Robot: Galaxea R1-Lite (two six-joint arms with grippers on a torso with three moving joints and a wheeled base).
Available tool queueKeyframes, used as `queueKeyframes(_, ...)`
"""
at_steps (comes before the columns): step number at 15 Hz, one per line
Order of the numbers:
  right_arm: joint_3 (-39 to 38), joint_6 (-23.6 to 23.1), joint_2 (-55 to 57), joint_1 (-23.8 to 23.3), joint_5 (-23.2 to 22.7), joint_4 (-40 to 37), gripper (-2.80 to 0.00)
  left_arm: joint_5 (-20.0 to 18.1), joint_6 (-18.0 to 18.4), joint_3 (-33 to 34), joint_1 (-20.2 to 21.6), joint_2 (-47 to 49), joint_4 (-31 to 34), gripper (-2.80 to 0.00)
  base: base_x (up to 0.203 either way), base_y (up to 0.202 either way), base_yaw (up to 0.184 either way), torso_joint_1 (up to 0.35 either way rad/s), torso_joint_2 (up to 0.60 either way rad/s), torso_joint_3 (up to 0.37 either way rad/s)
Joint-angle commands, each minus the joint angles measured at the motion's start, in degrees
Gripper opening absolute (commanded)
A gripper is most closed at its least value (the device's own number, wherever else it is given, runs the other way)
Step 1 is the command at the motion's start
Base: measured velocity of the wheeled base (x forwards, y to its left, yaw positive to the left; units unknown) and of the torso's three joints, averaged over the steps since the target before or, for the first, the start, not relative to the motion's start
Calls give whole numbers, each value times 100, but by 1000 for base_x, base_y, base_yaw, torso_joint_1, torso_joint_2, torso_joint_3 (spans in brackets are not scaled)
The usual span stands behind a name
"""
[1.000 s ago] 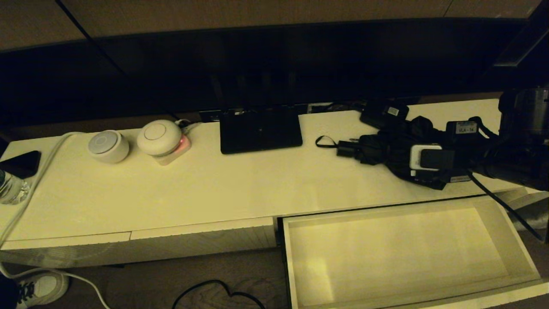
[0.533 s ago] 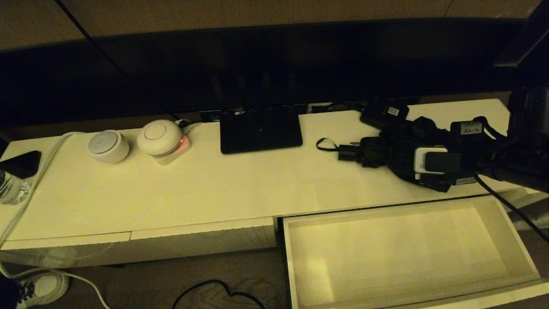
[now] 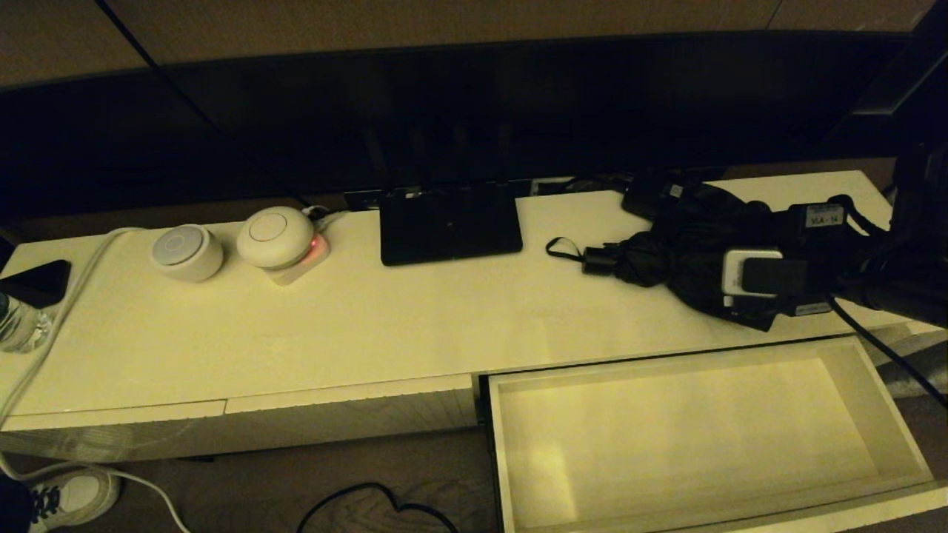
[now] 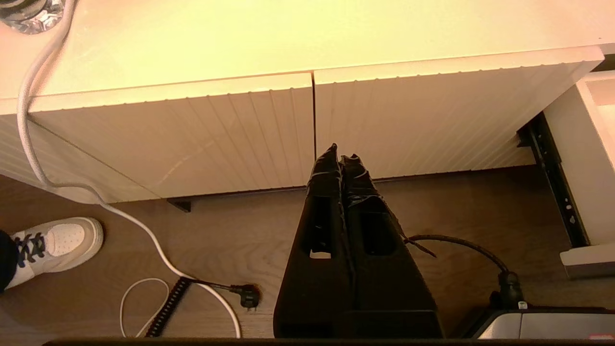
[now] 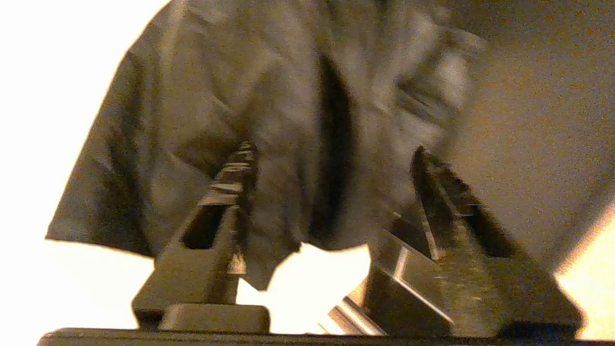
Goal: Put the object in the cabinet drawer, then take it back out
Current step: Take the umbrella out of the drawer and put it on the table, then close the drawer
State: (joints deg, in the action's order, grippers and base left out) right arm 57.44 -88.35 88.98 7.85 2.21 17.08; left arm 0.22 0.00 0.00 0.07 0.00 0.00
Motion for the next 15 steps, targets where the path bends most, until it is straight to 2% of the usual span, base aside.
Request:
queueKeyframes(1,15,-35,-600,6,1,-142,0,4,0,18,1,0,0,-280,0,0,0,0,0,0)
queueKeyframes(4,-159,-2,-1596,31,-17,-1094,0,3,0,18,1,0,0,-280,0,0,0,0,0,0)
queueKeyframes(6,-647,20,-2237,109,-24,-1701,0,4,0,18,1,0,0,-280,0,0,0,0,0,0)
queueKeyframes(7,-1003,33,-2506,129,-29,-1939,-280,-1,0,18,1,0,0,-280,0,0,0,0,0,0)
queueKeyframes(12,-2277,98,-3149,246,-121,-2551,-280,4,0,18,1,0,0,-280,0,0,0,0,0,0)
queueKeyframes(15,-2725,276,-3189,646,-149,-3085,-280,4,0,18,1,0,0,-280,0,0,0,0,0,0)
